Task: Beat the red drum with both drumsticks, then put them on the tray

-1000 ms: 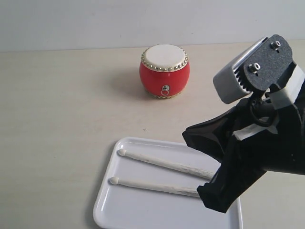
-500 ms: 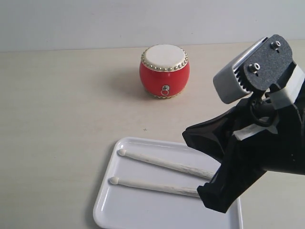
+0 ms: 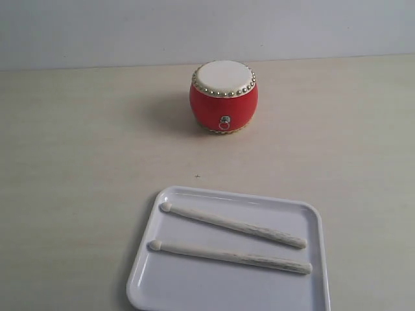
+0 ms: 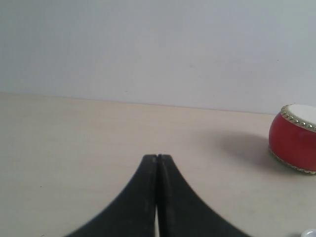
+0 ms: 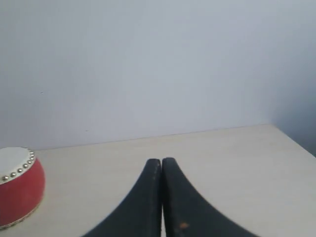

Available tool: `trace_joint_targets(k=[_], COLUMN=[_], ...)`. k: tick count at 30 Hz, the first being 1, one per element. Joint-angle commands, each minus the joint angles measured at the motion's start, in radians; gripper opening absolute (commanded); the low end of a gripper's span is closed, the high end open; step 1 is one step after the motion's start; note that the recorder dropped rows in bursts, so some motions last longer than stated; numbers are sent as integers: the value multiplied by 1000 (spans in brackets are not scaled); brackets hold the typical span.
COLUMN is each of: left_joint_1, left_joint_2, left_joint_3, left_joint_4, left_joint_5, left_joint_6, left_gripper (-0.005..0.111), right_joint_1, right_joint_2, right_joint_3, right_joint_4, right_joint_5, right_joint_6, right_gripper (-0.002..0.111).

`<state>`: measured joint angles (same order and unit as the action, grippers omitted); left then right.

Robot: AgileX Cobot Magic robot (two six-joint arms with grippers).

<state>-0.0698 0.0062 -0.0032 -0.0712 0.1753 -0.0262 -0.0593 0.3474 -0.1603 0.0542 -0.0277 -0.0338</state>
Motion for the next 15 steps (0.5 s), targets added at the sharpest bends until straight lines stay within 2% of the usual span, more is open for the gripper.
trace_joint_targets(k=[1, 7, 15], left_joint_1=[1, 1, 1], left_joint_2=[-6, -6, -6], left_joint_3=[3, 3, 3], left_joint_4=[4, 4, 4], left_joint_5=[-11, -11, -11], left_joint_6=[-8, -8, -8], left_gripper=[0, 0, 0], right_joint_1=[-51, -51, -34], right_joint_2=[-164, -347, -347], right_joint_3=[142, 160, 160], right_joint_4=[0, 0, 0], right_joint_5=[-51, 28, 57], right_joint_6=[34, 55, 89], right_gripper=[0, 0, 0])
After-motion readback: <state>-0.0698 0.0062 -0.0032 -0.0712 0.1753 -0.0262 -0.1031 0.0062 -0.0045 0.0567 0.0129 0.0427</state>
